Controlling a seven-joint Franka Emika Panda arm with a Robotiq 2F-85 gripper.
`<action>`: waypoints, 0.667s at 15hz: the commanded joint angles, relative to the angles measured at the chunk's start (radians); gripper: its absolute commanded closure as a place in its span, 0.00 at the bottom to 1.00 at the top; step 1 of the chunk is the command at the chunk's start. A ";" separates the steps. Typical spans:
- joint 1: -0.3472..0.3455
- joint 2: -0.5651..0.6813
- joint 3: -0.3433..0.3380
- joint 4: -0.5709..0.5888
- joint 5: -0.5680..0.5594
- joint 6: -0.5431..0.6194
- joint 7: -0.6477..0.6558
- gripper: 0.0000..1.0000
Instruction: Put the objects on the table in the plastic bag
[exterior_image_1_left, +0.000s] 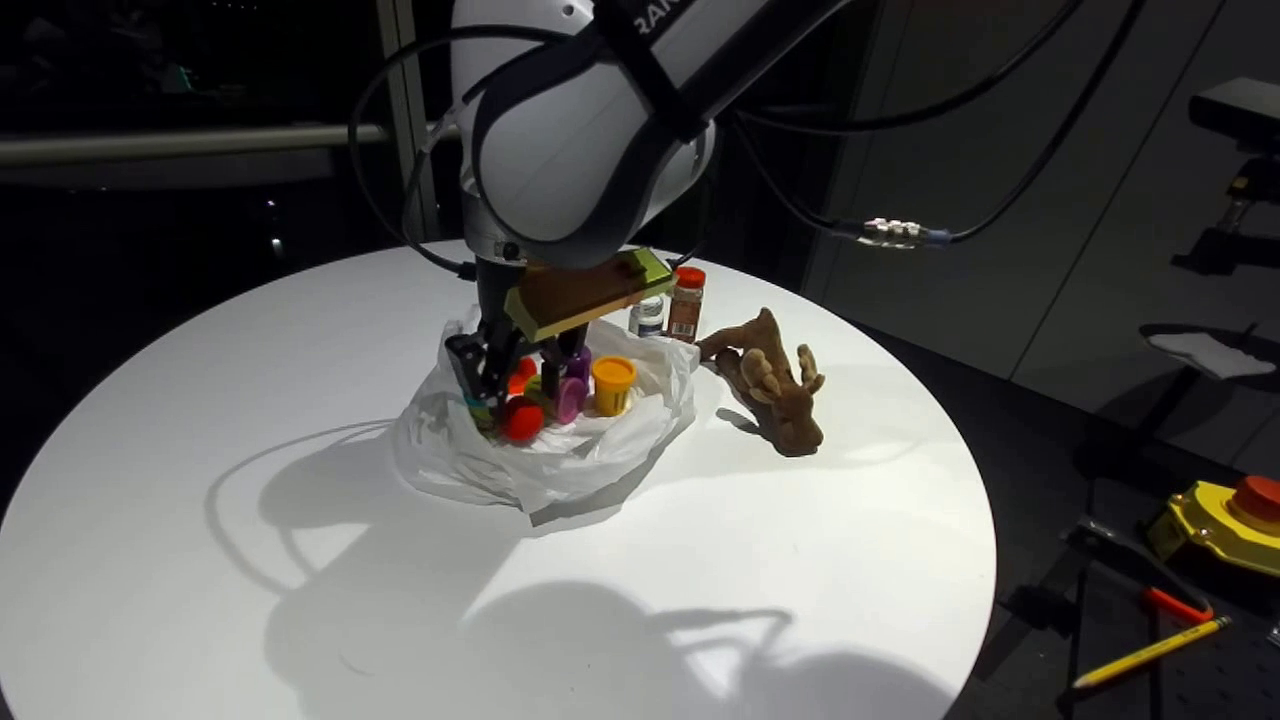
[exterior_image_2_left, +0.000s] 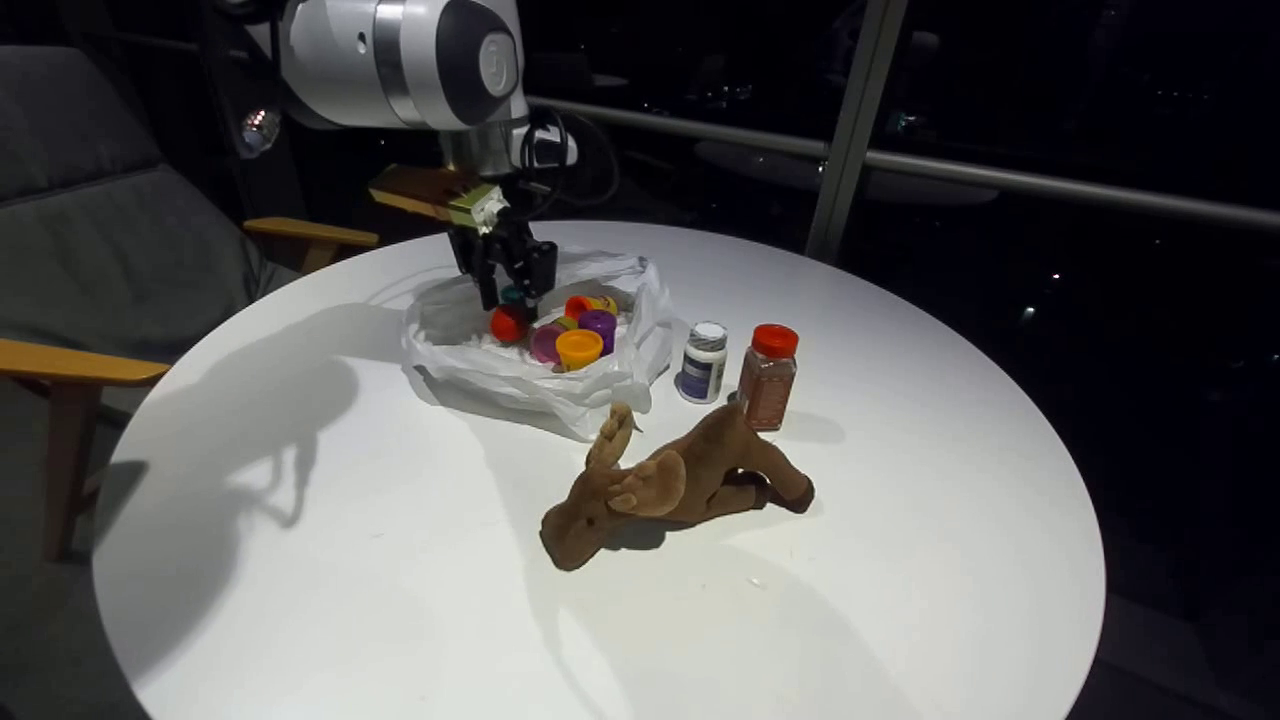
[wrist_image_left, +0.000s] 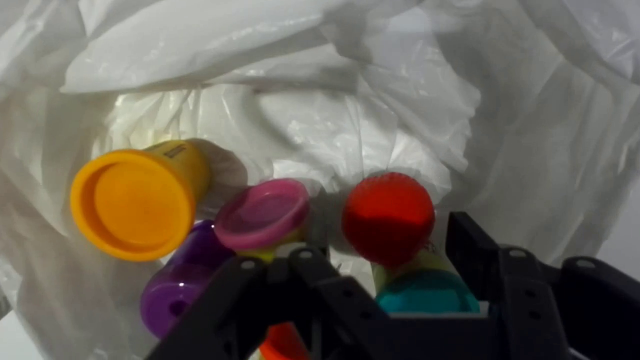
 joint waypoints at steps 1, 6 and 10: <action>0.002 0.004 -0.011 0.056 0.023 -0.024 -0.025 0.04; -0.009 -0.112 -0.062 -0.021 0.021 0.002 0.034 0.00; -0.054 -0.153 -0.099 -0.041 0.063 -0.009 0.084 0.00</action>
